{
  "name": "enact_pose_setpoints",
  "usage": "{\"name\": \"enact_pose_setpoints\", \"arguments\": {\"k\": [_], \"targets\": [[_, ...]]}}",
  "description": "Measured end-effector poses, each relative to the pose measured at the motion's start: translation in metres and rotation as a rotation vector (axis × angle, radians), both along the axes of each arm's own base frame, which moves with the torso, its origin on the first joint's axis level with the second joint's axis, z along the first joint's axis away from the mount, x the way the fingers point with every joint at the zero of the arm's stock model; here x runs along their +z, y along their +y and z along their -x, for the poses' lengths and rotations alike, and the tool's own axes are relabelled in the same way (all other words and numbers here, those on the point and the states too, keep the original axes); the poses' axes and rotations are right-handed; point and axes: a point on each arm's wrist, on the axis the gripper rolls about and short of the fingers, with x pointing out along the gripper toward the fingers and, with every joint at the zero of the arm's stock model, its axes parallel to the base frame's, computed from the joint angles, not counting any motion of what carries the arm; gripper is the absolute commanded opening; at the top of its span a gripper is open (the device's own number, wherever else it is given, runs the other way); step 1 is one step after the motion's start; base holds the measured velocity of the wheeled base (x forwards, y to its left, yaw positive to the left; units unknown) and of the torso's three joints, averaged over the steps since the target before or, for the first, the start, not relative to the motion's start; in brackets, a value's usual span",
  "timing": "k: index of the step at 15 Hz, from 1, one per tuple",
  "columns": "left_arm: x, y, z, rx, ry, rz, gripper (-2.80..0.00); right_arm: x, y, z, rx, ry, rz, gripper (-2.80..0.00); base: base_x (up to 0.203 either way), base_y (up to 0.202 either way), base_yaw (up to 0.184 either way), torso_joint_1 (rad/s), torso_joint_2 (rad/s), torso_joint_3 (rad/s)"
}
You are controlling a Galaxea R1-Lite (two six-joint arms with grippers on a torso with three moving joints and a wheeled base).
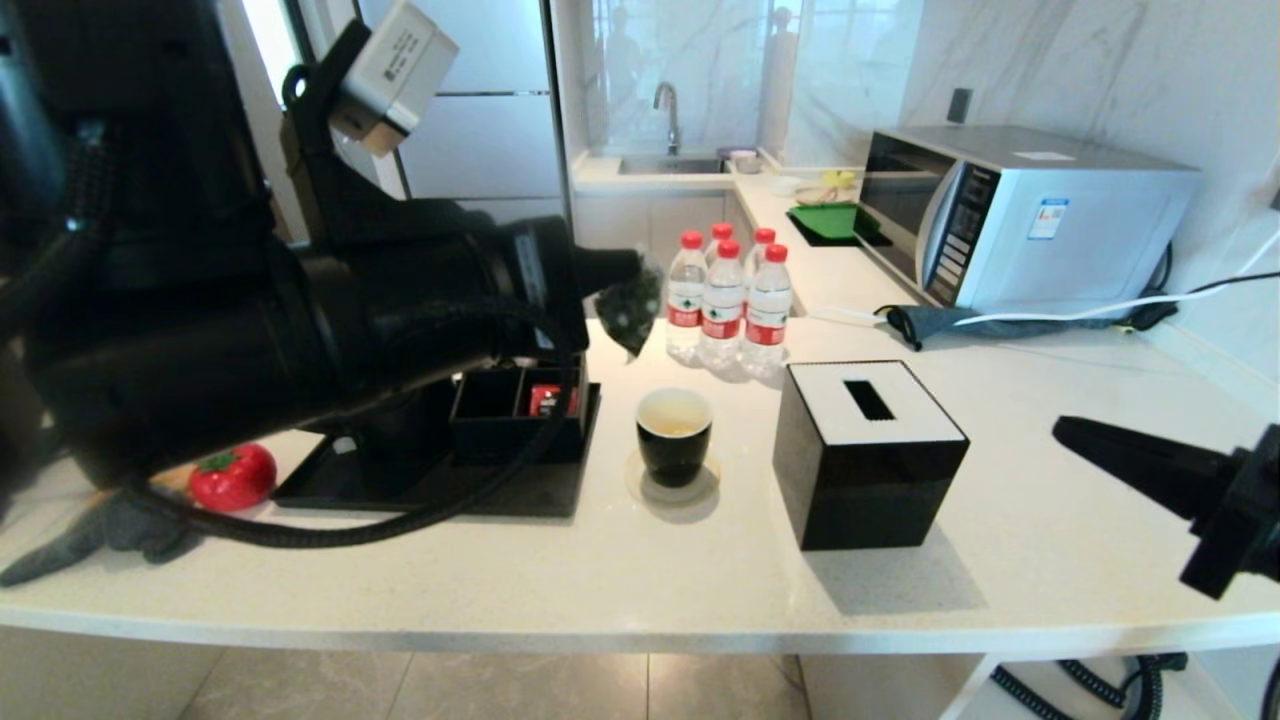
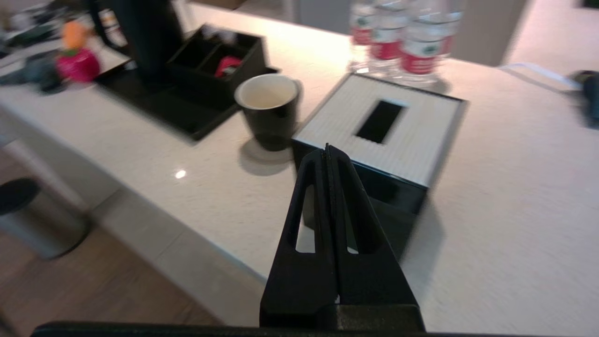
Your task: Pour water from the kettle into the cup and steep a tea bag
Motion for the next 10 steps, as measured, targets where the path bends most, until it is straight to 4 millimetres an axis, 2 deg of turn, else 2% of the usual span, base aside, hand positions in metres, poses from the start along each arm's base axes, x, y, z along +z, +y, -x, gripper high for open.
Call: {"name": "enact_pose_setpoints", "arguments": {"k": [5,7,10], "targets": [[-0.001,-0.001,-0.001,-0.001,0.004,-0.002,-2.8,0.004,0.039,-0.047,0.167,0.025,0.002,-2.8,0.0,0.0,0.0,0.0,0.0,0.0],[-0.002,-0.001,-0.001,-0.001,0.006,-0.003,-2.8,0.005,0.061,-0.059,0.242,0.006,-0.007,-2.8,0.0,0.0,0.0,0.0,0.0,0.0],[-0.002,-0.001,-0.001,-0.001,0.007,-0.005,-2.8,0.002,0.093,-0.064,0.35,-0.002,-0.014,-2.8,0.0,0.0,0.0,0.0,0.0,0.0]]}}
